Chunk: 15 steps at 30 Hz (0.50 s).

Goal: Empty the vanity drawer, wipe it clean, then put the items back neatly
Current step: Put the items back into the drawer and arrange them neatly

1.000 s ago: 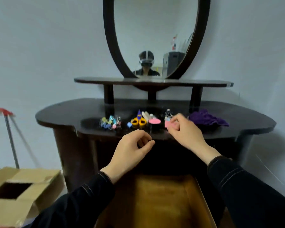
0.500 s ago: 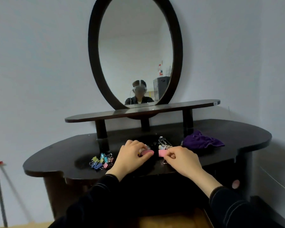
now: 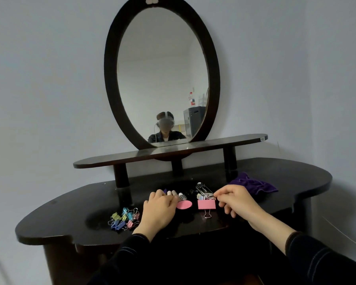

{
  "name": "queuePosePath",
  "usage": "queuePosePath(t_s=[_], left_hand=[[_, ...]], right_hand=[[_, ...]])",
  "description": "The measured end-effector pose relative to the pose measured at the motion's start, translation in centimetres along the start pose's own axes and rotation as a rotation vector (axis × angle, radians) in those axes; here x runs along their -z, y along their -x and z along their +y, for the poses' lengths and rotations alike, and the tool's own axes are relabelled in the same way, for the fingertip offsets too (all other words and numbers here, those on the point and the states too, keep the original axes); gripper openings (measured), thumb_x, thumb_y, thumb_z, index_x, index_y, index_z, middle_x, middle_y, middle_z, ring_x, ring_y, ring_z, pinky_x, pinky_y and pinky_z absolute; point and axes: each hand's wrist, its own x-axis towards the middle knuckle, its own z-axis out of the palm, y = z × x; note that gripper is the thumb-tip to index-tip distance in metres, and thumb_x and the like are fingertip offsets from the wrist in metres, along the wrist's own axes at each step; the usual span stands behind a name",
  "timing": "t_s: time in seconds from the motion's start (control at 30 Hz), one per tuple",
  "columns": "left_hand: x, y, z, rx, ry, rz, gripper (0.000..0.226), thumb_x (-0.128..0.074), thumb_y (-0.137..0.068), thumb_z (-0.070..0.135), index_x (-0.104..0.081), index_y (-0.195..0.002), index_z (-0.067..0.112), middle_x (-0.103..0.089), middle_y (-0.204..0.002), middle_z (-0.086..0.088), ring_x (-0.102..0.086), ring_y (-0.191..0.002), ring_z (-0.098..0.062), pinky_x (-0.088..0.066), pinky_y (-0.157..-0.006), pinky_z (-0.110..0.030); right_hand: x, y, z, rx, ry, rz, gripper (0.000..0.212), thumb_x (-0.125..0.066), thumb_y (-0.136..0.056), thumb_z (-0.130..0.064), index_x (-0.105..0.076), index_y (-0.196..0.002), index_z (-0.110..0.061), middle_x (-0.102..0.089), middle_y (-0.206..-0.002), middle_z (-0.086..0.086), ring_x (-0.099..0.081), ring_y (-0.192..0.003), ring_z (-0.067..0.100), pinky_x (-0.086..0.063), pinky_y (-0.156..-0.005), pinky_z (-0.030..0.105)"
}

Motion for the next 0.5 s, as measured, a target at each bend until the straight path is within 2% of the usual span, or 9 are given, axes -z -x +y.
queuePosePath(t_s=[0.1,0.27,0.37,0.43,0.5], left_hand=[[-0.2,-0.5,0.0,0.027,-0.027,0.025,0.036,-0.035,-0.102,0.044,-0.066,-0.097,0.027,-0.048,-0.099,0.003,-0.044,-0.109,-0.024,-0.037,-0.087,-0.040],[-0.4,-1.2,-0.1,0.096,0.079,0.075,0.045,-0.039,-0.100,0.050,-0.055,-0.065,0.027,-0.050,-0.089,0.005,-0.047,-0.108,-0.026,-0.035,-0.084,-0.039],[-0.2,-1.3,-0.2,0.138,0.132,0.088,0.048,-0.040,-0.099,0.052,-0.062,-0.065,0.025,-0.061,-0.088,0.004,-0.050,-0.106,-0.026,-0.043,-0.090,-0.043],[-0.1,-1.2,-0.1,0.154,0.138,0.090,0.049,-0.044,-0.096,0.054,-0.059,-0.059,0.025,-0.062,-0.082,0.003,-0.052,-0.101,-0.026,-0.046,-0.089,-0.044],[-0.1,-1.2,0.3,0.189,0.141,0.093,0.048,-0.047,-0.091,0.058,-0.062,-0.062,0.023,-0.064,-0.079,0.005,-0.051,-0.097,-0.025,-0.046,-0.087,-0.042]], right_hand=[[-0.1,-1.3,0.0,-0.030,-0.019,-0.001,0.013,-0.060,-0.093,-0.008,-0.072,-0.095,-0.014,-0.068,-0.074,0.008,-0.059,-0.048,0.012,-0.041,-0.040,0.022],[-1.4,-2.7,0.3,-0.003,0.009,0.037,0.012,-0.060,-0.093,-0.010,-0.071,-0.094,-0.017,-0.071,-0.078,0.008,-0.059,-0.048,0.011,-0.043,-0.041,0.021],[-1.7,-3.3,0.2,-0.010,-0.035,0.046,0.013,-0.060,-0.092,-0.010,-0.071,-0.094,-0.016,-0.071,-0.077,0.008,-0.058,-0.048,0.011,-0.044,-0.043,0.021],[-1.8,-3.4,0.3,-0.002,-0.042,0.053,0.014,-0.059,-0.092,-0.009,-0.071,-0.093,-0.015,-0.069,-0.073,0.005,-0.058,-0.048,0.011,-0.043,-0.043,0.021],[-1.8,-3.3,0.3,0.004,-0.046,0.050,0.014,-0.059,-0.091,-0.009,-0.071,-0.093,-0.015,-0.069,-0.072,0.005,-0.058,-0.048,0.011,-0.043,-0.042,0.022]])
